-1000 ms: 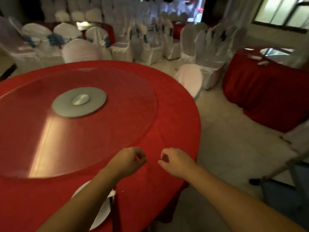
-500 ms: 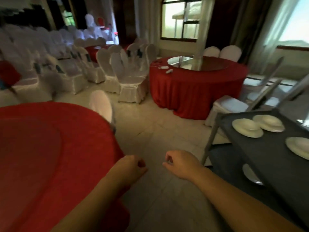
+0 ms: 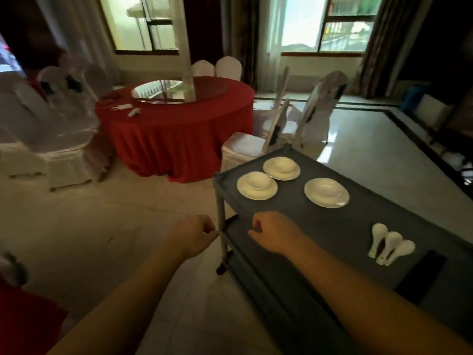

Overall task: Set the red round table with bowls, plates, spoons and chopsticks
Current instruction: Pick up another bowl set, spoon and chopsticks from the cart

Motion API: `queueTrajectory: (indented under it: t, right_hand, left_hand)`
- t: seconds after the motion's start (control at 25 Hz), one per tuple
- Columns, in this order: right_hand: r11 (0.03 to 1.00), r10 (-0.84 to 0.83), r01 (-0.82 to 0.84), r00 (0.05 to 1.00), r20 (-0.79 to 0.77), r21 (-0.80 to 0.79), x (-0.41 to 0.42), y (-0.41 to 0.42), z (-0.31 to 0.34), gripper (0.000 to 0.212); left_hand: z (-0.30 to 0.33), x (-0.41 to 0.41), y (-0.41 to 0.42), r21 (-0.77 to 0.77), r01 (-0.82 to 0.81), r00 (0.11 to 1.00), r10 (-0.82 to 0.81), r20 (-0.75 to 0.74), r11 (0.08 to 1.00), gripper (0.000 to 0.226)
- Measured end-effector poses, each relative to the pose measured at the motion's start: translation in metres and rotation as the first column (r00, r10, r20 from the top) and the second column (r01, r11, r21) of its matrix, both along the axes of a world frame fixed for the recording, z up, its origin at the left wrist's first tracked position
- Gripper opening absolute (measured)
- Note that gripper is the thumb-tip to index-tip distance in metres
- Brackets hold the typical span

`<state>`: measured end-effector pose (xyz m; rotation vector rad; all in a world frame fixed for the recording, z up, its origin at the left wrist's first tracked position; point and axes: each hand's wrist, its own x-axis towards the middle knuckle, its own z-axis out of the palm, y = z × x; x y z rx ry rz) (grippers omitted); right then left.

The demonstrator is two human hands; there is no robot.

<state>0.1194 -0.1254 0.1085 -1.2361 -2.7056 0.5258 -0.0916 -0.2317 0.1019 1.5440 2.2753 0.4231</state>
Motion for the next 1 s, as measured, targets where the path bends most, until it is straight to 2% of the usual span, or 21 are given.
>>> queueTrajectory:
  t: [0.36, 0.64, 0.72, 0.8, 0.88, 1.0]
  right_hand:
    - [0.941, -0.304, 0.323, 0.938, 0.164, -0.104, -0.002, 0.125, -0.056, 0.018]
    - [0.797, -0.530, 0.560, 0.828, 0.182, -0.228, -0.054, 0.197, -0.095, 0.017]
    - [0.733, -0.603, 0.620, 0.783, 0.154, -0.279, -0.071, 0.214, -0.106, 0.013]
    - [0.652, -0.685, 0.676, 0.719, 0.116, -0.344, -0.084, 0.225, -0.115, 0.018]
    - [0.544, -0.772, 0.727, 0.630, 0.089, -0.419, -0.094, 0.235, -0.124, 0.030]
    - [0.365, -0.879, 0.781, 0.468, 0.089, -0.506, -0.101, 0.247, -0.135, 0.034]
  left_hand:
    - [-0.059, -0.043, 0.208, -0.033, 0.211, 0.977, -0.211, 0.002, 0.977, 0.017]
    - [-0.107, -0.110, 0.348, -0.075, 0.317, 0.948, -0.316, 0.024, 0.945, 0.024]
    - [-0.119, -0.121, 0.376, -0.078, 0.359, 0.933, -0.357, 0.043, 0.930, 0.024]
    - [-0.128, -0.126, 0.394, -0.079, 0.390, 0.920, -0.386, 0.065, 0.917, 0.021]
    - [-0.138, -0.128, 0.409, -0.087, 0.408, 0.912, -0.400, 0.096, 0.909, 0.018]
    - [-0.150, -0.124, 0.420, -0.088, 0.427, 0.899, -0.412, 0.151, 0.900, 0.020]
